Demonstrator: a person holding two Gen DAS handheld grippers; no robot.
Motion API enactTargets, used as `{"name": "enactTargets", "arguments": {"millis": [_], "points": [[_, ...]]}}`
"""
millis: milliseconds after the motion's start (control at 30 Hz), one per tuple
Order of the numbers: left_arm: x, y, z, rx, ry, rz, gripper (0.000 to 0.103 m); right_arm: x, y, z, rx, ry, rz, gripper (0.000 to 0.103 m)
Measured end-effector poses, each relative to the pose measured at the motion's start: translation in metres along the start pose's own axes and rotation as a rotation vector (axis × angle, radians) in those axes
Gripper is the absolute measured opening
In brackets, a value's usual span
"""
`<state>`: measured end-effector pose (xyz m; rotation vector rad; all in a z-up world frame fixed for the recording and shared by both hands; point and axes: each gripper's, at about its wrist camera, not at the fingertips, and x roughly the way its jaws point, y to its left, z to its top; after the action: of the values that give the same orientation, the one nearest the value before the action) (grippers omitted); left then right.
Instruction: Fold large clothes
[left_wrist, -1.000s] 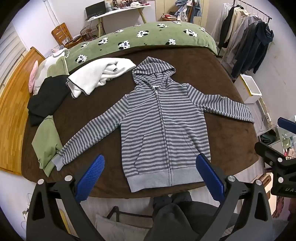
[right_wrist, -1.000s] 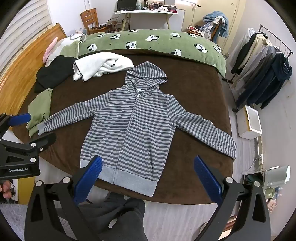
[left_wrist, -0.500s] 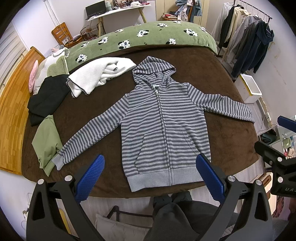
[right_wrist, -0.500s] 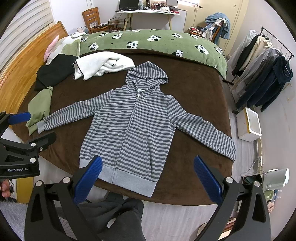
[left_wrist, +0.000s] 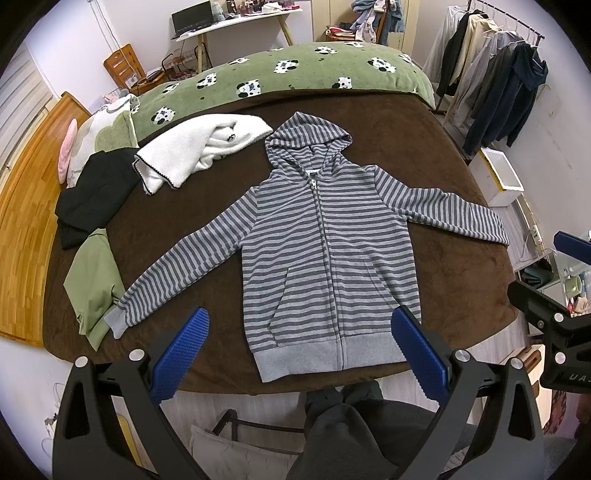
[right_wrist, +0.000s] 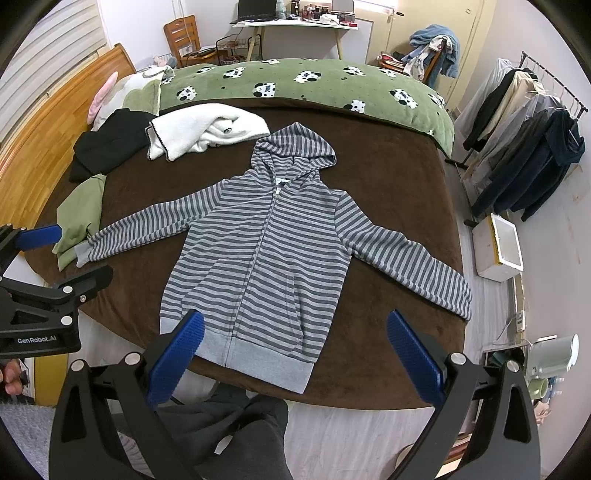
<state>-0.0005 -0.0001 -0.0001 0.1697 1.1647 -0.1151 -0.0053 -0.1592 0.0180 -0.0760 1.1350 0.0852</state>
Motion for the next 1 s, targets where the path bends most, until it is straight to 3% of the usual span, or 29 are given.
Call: {"name": "enactTargets", "arguments": {"millis": [1000], "points": [[-0.0029, 0.0079, -0.0023, -0.001, 0.002, 0.006, 0.097, 0.0046, -0.0054, -0.0011, 0.009, 0.002, 0.005, 0.097]]}}
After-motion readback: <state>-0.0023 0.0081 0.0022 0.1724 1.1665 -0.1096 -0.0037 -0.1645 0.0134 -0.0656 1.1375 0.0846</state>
